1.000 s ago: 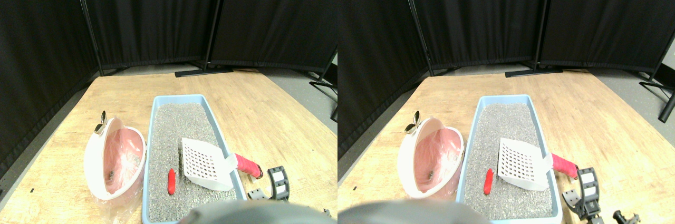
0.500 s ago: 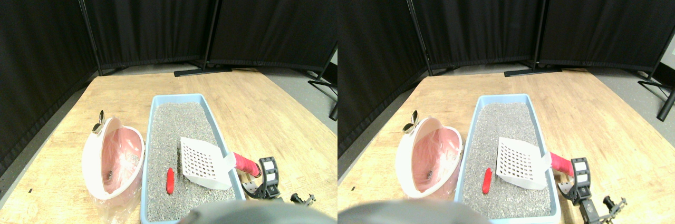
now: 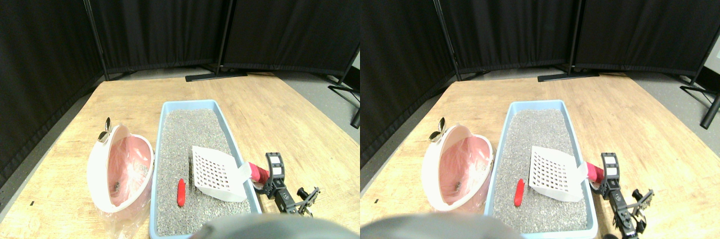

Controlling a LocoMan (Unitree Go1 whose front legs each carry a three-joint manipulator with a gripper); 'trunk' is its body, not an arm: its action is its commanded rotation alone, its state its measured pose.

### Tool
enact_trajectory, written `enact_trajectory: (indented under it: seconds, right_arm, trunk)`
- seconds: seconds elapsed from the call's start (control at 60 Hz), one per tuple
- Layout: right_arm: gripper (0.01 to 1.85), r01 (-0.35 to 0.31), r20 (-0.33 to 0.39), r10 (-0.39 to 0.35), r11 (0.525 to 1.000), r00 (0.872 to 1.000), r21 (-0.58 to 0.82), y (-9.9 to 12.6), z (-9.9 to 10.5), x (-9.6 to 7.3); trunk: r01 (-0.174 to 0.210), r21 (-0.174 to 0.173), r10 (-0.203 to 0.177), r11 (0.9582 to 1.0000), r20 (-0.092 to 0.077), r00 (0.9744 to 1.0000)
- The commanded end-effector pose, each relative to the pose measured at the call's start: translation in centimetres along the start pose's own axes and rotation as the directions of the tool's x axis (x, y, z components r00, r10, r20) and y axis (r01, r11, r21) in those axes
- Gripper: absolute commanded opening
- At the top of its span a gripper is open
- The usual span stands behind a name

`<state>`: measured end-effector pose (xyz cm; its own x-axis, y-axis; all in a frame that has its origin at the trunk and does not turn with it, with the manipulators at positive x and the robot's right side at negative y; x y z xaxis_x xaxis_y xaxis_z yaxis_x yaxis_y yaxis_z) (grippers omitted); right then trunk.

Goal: Scoop (unimanual)

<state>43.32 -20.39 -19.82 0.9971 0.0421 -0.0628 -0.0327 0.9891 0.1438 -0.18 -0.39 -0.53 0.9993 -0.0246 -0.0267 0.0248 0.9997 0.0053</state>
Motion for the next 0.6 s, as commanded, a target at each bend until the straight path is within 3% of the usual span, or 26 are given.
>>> enact_trajectory:
  seconds: [0.017,0.267,0.45,0.533,0.567,0.6]
  right_arm:
    - [0.97,0.015,0.003,-0.015,1.000,1.000,0.004,0.1,0.2,0.5]
    - [0.98,0.018,-0.032,-0.017,1.000,0.999,0.014,0.3,-0.1,1.5]
    - [0.84,0.029,-0.045,-0.028,0.999,0.999,0.028,0.2,-0.4,1.7]
    - [0.54,0.004,-0.044,-0.003,0.999,0.999,0.032,0.2,-0.5,1.8]
    - [0.50,0.001,-0.043,0.000,1.000,0.999,0.028,0.2,-0.5,1.8]
    - [0.23,0.000,-0.035,0.001,1.000,0.999,0.026,0.2,-0.6,1.8]
  trunk:
    - [-0.004,-0.019,0.004,0.9998,-0.011,0.9999]
    - [-0.003,-0.021,0.002,0.9998,-0.013,0.9999]
    - [-0.003,-0.022,0.003,0.9997,-0.013,0.9999]
    - [-0.005,-0.022,0.004,0.9997,-0.012,0.9999]
    - [-0.004,-0.021,0.004,0.9998,-0.012,0.9999]
    - [-0.004,-0.021,0.004,0.9998,-0.012,0.9999]
